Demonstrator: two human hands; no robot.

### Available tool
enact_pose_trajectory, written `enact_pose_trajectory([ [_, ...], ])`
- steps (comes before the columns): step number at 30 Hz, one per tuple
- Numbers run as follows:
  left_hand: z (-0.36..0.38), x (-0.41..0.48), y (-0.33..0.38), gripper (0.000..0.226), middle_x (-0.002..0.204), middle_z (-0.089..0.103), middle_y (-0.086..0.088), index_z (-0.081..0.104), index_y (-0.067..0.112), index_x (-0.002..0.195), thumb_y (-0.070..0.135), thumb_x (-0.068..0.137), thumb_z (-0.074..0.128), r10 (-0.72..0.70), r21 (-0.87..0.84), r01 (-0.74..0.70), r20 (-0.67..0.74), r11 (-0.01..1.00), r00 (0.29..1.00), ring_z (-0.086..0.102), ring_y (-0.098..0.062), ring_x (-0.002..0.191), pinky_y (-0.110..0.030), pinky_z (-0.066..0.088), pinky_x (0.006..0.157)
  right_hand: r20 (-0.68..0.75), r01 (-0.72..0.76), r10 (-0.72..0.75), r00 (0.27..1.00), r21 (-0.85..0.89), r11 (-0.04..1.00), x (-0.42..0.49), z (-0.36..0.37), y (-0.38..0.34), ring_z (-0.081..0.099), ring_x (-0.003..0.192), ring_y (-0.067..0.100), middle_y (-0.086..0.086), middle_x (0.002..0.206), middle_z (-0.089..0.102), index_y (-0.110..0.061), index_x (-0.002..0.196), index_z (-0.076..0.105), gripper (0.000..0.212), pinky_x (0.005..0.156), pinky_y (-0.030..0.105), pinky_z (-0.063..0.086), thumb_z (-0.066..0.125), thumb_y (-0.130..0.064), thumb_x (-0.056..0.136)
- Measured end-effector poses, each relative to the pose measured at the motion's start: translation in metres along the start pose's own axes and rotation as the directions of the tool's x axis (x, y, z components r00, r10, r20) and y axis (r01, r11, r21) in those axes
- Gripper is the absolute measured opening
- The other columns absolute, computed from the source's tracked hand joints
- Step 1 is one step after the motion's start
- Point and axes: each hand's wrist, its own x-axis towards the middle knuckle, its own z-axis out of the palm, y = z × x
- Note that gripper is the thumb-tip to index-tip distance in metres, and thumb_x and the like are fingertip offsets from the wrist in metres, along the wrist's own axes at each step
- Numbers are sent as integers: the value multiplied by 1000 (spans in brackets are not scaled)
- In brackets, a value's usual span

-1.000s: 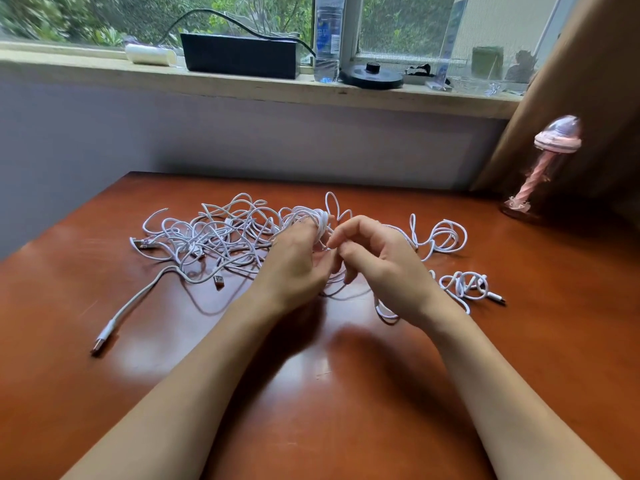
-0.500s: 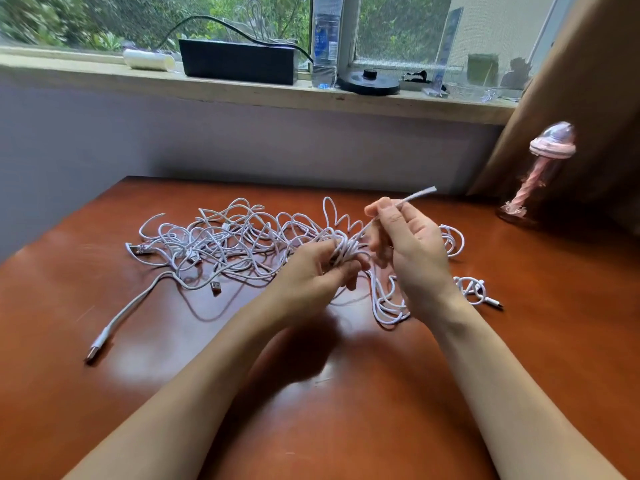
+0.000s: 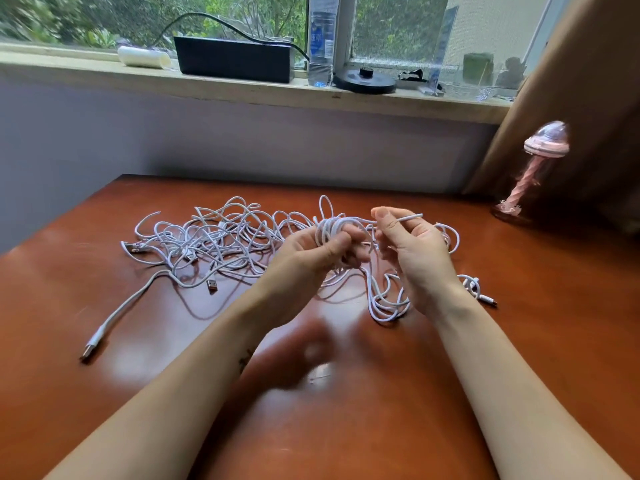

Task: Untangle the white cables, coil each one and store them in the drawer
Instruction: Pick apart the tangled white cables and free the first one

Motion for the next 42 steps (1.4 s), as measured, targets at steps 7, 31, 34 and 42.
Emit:
enact_pose_trajectory([
  [7,-3,4,13,33,117,73,-9,63,4,120,19,93,50,-49,-304,4,-141,953,989,70,-15,98,-25,55,92,203,42,-11,979,-148,988,-11,11,8,62,66,5,0,78,74,-11,97,76,9,62,17,50,69,-8,94],
  [31,-17,5,18,35,55,25,6,40,22,64,27,96,53,-186,-554,-19,-312,832,932,19,-13,54,-26,26,60,325,27,83,942,-320,947,-24,29,20,65,66,17,8,83,76,-7,96,55,17,60,24,50,49,9,94],
  [34,-13,5,18,45,48,19,5,30,24,59,22,100,49,-161,-502,-16,-308,865,938,18,-13,47,-27,23,55,291,-3,115,950,-358,934,-24,29,22,50,55,9,0,71,65,-14,94,52,9,58,27,39,49,-8,88],
  [42,-10,6,13,51,51,10,2,23,25,57,20,101,49,-135,-288,26,-363,957,922,8,-16,49,-33,12,57,331,44,99,938,-398,916,-17,26,20,46,54,-1,-19,60,53,-25,106,60,31,58,19,35,56,-53,94],
])
